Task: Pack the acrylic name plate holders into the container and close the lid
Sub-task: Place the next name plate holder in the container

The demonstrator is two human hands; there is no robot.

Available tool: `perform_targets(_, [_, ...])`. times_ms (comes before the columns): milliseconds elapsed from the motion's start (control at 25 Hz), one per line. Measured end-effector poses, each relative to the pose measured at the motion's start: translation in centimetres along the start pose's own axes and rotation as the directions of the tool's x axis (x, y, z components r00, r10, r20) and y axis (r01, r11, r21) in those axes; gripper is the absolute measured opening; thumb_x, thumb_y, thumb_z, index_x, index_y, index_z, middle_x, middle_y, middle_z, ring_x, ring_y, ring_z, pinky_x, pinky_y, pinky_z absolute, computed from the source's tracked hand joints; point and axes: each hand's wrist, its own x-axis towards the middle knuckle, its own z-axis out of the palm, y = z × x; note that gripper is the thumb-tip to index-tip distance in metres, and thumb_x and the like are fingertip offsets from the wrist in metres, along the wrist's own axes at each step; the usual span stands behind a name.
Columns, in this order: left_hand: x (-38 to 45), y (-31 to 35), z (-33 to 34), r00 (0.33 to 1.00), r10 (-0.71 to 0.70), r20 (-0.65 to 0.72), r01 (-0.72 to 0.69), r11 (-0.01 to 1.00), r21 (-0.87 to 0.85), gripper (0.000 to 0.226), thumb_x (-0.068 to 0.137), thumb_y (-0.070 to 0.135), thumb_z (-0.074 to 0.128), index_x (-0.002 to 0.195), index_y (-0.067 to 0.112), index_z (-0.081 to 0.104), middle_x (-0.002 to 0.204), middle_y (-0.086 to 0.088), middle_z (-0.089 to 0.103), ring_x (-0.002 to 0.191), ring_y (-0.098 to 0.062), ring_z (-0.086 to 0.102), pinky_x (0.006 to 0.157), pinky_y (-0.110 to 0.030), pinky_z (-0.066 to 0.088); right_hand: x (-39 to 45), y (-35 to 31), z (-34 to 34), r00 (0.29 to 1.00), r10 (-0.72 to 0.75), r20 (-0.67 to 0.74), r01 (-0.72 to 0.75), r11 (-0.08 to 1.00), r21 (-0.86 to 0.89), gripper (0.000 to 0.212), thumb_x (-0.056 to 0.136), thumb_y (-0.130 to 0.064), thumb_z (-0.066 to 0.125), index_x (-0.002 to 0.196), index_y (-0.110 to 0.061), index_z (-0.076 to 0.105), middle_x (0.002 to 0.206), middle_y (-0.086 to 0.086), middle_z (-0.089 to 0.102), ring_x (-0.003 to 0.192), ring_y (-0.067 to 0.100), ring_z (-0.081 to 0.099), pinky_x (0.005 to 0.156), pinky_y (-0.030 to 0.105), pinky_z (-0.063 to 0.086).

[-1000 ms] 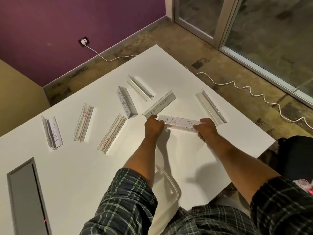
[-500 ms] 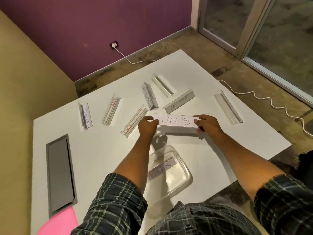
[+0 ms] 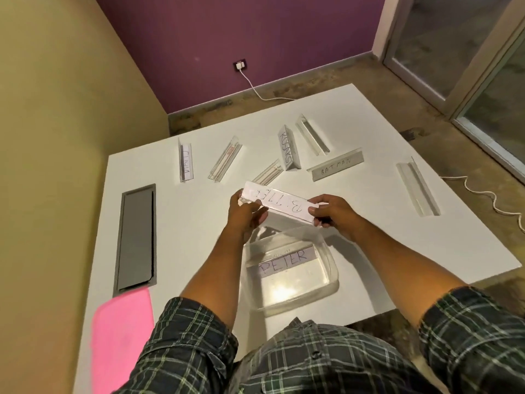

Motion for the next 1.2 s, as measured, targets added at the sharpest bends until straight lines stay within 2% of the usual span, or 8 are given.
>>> perform_targets(160, [-1.4, -1.2, -1.5, 0.994, -0.102, 0.048, 0.100, 0.994, 0.043, 0.035, 0.096, 0.005, 0.057, 0.129, 0.016, 0.059, 0.120, -0.012, 0.068, 0.098, -0.035, 0.066, 0.085, -0.040, 0.058, -0.1, 0.9, 3.5, 0.983, 0.063, 0.172, -0.060, 0.998, -0.025, 0.024, 0.084, -0.003, 0.075, 0.104, -0.008, 0.062, 0.076, 0.016, 0.070, 0.060, 0.020, 0.063, 0.048, 0.023, 0.040])
perform_targets(320, [-1.9, -1.5, -3.6, 0.987, -0.125, 0.102, 0.096, 0.963, 0.250, 0.027, 0.095, 0.012, 0.058, 0.120, 0.017, 0.067, 0.111, -0.007, 0.074, 0.090, -0.032, 0.068, 0.087, -0.046, 0.057, -0.3, 1.3, 6.2, 0.926, 0.150, 0.347, -0.023, 0.938, -0.345, 0.025, 0.078, -0.019, 0.083, 0.095, -0.011, 0.067, 0.081, 0.013, 0.076, 0.066, 0.018, 0.069, 0.054, 0.023, 0.043])
perform_targets(480, [-2.8, -0.7, -5.4, 0.941, -0.251, 0.227, 0.069, 0.798, 0.598, 0.015, 0.094, 0.024, 0.063, 0.100, 0.024, 0.076, 0.099, 0.000, 0.074, 0.079, -0.022, 0.067, 0.074, -0.035, 0.058, -0.1, 0.3, 5.7, 0.962, -0.009, 0.272, 0.116, 0.917, -0.381, 0.042, 0.070, -0.040, 0.087, 0.095, -0.011, 0.071, 0.086, 0.008, 0.078, 0.070, 0.017, 0.071, 0.055, 0.026, 0.042])
perform_targets(600, [-3.2, -0.6, -6.2, 0.905, -0.335, 0.261, 0.057, 0.705, 0.707, 0.017, 0.096, 0.025, 0.061, 0.101, 0.019, 0.076, 0.097, -0.001, 0.073, 0.083, -0.025, 0.061, 0.079, -0.035, 0.054, 0.3, -0.1, 3.9, 0.974, -0.101, 0.203, 0.166, 0.926, -0.340, 0.042, 0.074, -0.030, 0.088, 0.106, -0.013, 0.066, 0.084, 0.007, 0.074, 0.067, 0.020, 0.071, 0.052, 0.026, 0.041])
perform_targets(800, [-3.8, -1.2, -5.7, 0.890, -0.378, 0.255, 0.035, 0.613, 0.789, 0.026, 0.095, 0.027, 0.062, 0.113, 0.012, 0.075, 0.101, -0.004, 0.074, 0.089, -0.025, 0.063, 0.087, -0.038, 0.051, 0.0, -0.1, 2.5, 0.939, -0.088, 0.332, 0.250, 0.840, -0.481, 0.054, 0.074, -0.019, 0.089, 0.122, -0.031, 0.067, 0.113, 0.005, 0.065, 0.074, 0.001, 0.066, 0.068, 0.018, 0.053])
perform_targets(920, [-4.0, -1.2, -4.8, 0.886, -0.383, 0.260, 0.015, 0.585, 0.811, 0.027, 0.096, 0.025, 0.062, 0.114, 0.011, 0.074, 0.102, -0.006, 0.073, 0.092, -0.026, 0.063, 0.088, -0.037, 0.051, -0.1, 0.0, 2.2, 0.912, -0.075, 0.403, 0.319, 0.745, -0.585, 0.065, 0.067, -0.024, 0.093, 0.126, -0.035, 0.066, 0.116, -0.001, 0.063, 0.078, 0.013, 0.061, 0.078, 0.026, 0.057])
perform_targets(1040, [-4.3, -1.1, -3.9, 0.881, -0.390, 0.268, -0.013, 0.546, 0.838, 0.030, 0.097, 0.023, 0.062, 0.120, 0.006, 0.071, 0.105, -0.008, 0.071, 0.094, -0.025, 0.062, 0.088, -0.036, 0.051, -0.2, 0.1, 1.8, 0.889, -0.118, 0.443, 0.423, 0.582, -0.694, 0.066, 0.057, -0.041, 0.096, 0.117, -0.034, 0.070, 0.112, -0.012, 0.057, 0.095, 0.013, 0.059, 0.082, 0.024, 0.053])
perform_targets(1200, [-4.4, -1.7, -3.0, 0.878, -0.387, 0.283, -0.064, 0.489, 0.870, 0.029, 0.098, 0.020, 0.061, 0.119, 0.003, 0.071, 0.109, -0.010, 0.071, 0.098, -0.021, 0.063, 0.099, -0.042, 0.050, -0.7, 0.4, 2.2, 0.830, -0.005, 0.558, 0.545, 0.223, -0.808, 0.075, 0.052, -0.069, 0.080, 0.117, -0.036, 0.065, 0.111, -0.018, 0.062, 0.102, 0.010, 0.057, 0.091, 0.034, 0.049])
